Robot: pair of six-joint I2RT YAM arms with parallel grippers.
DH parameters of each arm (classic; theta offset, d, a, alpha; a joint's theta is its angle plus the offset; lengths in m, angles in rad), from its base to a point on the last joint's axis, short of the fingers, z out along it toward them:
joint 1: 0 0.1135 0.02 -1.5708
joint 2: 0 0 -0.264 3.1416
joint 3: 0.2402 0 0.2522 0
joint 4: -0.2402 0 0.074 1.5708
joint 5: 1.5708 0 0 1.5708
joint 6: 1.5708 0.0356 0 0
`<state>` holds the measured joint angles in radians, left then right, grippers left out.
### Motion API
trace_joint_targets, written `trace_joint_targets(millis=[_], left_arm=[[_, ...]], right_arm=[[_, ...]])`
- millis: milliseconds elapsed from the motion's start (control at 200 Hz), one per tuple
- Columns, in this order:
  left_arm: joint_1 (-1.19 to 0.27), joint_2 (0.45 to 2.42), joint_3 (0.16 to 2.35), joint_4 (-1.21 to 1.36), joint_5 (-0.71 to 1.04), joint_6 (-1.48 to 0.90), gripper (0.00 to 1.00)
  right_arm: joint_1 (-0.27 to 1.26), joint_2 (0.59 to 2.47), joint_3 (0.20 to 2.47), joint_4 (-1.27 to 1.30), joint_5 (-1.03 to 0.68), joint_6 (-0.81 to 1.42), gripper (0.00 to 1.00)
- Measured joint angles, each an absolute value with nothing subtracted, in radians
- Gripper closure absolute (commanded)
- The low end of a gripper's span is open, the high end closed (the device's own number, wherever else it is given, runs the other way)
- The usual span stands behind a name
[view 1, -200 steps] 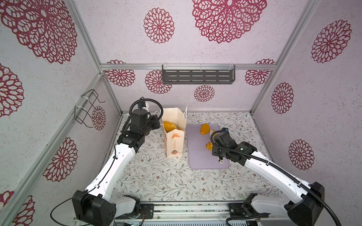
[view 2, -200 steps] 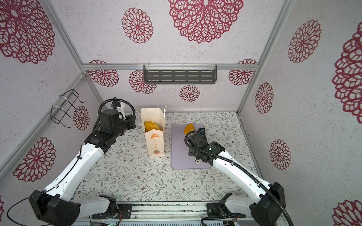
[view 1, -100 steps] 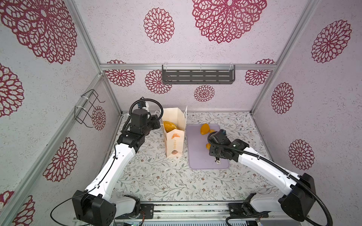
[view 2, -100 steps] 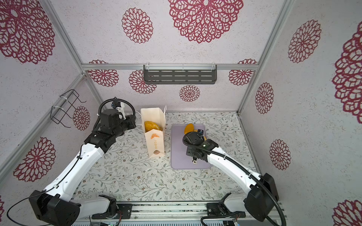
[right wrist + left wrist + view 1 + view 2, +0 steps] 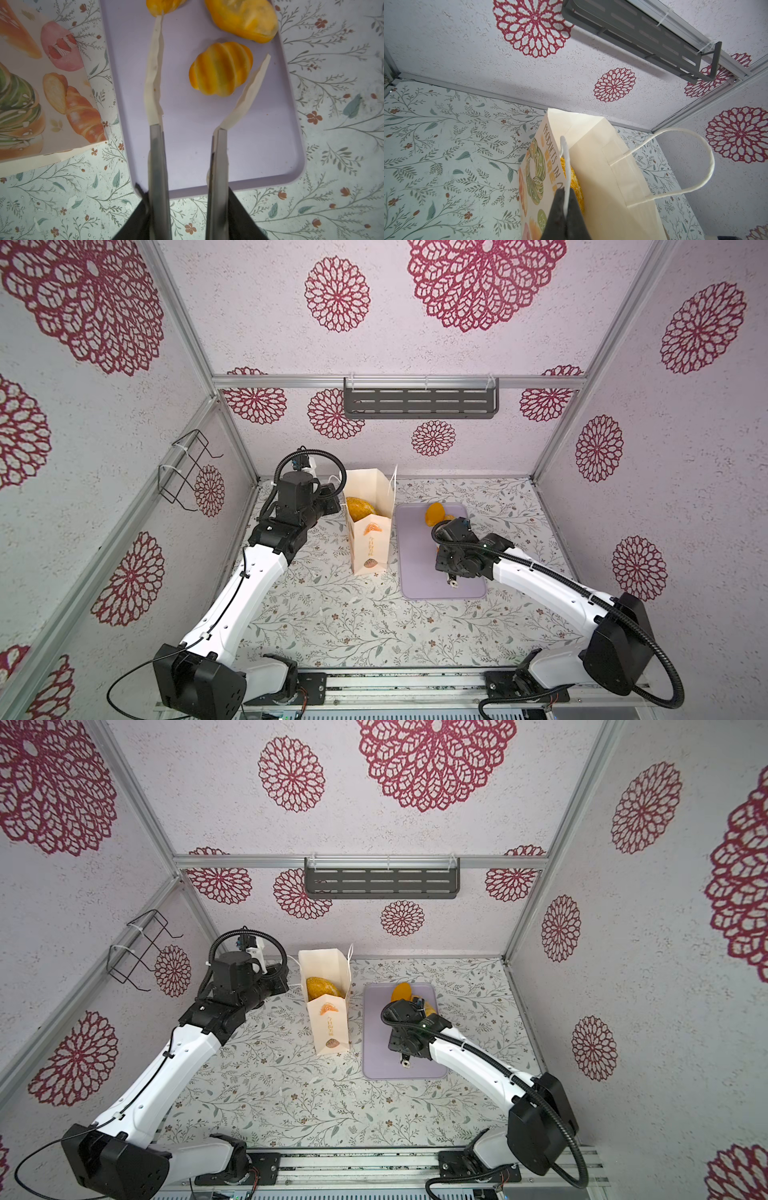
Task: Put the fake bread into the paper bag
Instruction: 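Lower the open tongs toward the striped yellow roll on the tray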
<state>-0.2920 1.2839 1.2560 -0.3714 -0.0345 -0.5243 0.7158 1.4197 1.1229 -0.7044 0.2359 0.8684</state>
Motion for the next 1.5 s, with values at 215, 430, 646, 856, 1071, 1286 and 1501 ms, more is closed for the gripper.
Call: trace_joint_targets(millis=[215,430,646,856,1071,1286,1501], left_arm=[[-0.292,1.285,1.256,-0.371,-0.035,-0.524,1.00],[-0.292,1.286,1.256,-0.371,-0.035,-0.524,1.00],[-0.292,1.290,1.256,-0.371,-0.035,-0.524,1.00],[-0.292,1.290,1.256,-0.371,-0.035,-0.524,1.00],[-0.292,1.290,1.256,-0.371,-0.035,-0.524,1.00],[-0.292,1.290,1.256,-0.371,-0.035,-0.524,1.00],[-0.292,1.291,1.256,-0.371,-0.035,-0.524,1.00]], right_arm=[[0.705,1.442,1.091,-0.680,0.221,0.868,0.51],[0.692,1.448,1.065,-0.668,0.210,0.868,0.51],[0.671,1.448,1.037,-0.653,0.202,0.867,0.51],[0.646,1.455,1.036,-0.640,0.201,0.859,0.51],[0.633,1.483,1.036,-0.621,0.183,0.853,0.51],[0.627,1.491,1.036,-0.606,0.176,0.846,0.54],[0.621,1.493,1.036,-0.595,0.158,0.828,0.64]])
